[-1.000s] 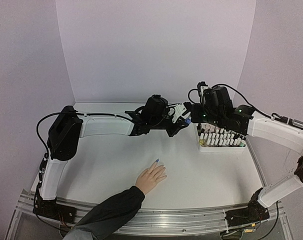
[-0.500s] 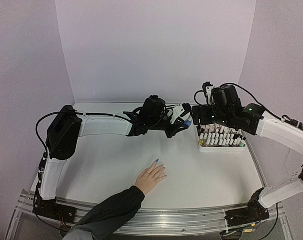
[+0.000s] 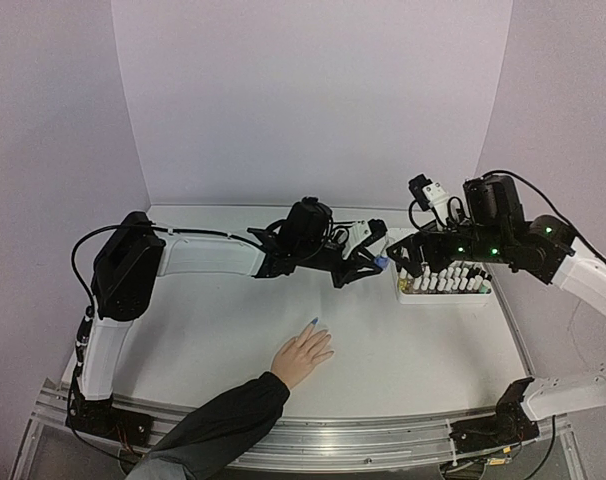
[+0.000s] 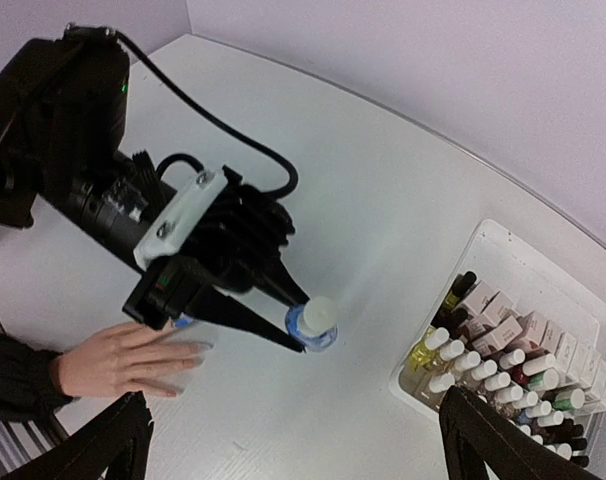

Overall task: Paint the nails
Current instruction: Screw the nail polish bottle cap onto the nail polish bottle.

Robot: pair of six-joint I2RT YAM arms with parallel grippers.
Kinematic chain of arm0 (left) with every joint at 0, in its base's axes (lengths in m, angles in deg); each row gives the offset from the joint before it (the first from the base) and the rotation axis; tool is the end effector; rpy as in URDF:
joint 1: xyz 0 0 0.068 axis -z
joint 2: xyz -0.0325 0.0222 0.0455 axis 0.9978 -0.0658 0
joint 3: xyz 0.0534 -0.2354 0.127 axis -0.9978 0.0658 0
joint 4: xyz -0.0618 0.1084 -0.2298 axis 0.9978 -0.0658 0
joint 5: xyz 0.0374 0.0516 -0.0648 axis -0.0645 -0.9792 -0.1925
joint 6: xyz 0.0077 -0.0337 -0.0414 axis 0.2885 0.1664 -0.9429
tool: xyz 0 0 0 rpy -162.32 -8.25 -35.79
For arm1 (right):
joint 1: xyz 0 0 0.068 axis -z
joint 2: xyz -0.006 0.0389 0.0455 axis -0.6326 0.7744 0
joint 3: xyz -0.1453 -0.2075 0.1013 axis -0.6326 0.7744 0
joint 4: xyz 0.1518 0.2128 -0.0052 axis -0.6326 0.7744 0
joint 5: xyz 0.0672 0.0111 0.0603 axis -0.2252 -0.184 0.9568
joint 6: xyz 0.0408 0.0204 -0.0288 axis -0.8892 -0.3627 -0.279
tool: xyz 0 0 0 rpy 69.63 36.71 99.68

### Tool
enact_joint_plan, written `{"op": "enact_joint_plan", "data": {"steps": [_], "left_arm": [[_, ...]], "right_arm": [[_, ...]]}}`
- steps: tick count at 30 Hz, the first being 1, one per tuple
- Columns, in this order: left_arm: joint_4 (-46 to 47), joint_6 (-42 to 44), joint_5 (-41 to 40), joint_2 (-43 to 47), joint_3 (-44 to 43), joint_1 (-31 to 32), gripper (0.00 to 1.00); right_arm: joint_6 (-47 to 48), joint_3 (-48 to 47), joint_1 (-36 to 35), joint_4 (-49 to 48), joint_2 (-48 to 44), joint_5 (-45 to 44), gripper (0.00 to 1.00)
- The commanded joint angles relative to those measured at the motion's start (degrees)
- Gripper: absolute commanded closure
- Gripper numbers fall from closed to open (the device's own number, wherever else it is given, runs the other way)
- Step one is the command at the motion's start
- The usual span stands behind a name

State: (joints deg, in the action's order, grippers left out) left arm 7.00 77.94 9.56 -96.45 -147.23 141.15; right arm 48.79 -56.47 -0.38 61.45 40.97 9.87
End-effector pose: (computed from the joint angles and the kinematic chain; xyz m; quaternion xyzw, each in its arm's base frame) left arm 0.2833 -0.4304 0.2263 0.5743 0.5767 -0.3518 0.4624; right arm 0.1893 0.1515 0.3591 -0.2802 0.8141 0.1164 0.4952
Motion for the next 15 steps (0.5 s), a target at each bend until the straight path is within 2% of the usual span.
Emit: {"op": "enact_joint_plan", "data": {"steps": [1, 5, 9, 10, 12, 15], "left_arm": [[0.7, 0.9, 6.8, 5.1, 0.1, -0.7, 1.00], [-1.6, 3.3, 12.5, 5.7, -0.1, -0.8, 1.00], [-5.4, 6.0, 18.8, 5.7, -1.0, -0.8, 1.00], [-6.7, 6.6, 20.2, 5.6, -1.3, -0.8, 1.00], [-8.5, 7.5, 22.5, 5.6, -1.7, -0.8, 1.00], [-10.3, 8.5, 23.9, 5.6, -2.1, -0.7, 1.00]], "right_arm": [[6.3, -2.6, 2.9, 11.8, -2.7, 8.0, 0.02], [14.5, -2.2, 6.9, 15.5, -5.4, 19.3, 0.02], [24.2, -3.3, 7.3, 16.3, -3.7, 23.7, 0.04], [25.5, -4.1, 7.3, 16.2, -2.9, 24.2, 0.09], [28.0, -6.5, 7.3, 16.2, -0.1, 25.0, 0.31], [29.0, -8.5, 7.4, 16.2, 2.9, 27.8, 0.33]]}}
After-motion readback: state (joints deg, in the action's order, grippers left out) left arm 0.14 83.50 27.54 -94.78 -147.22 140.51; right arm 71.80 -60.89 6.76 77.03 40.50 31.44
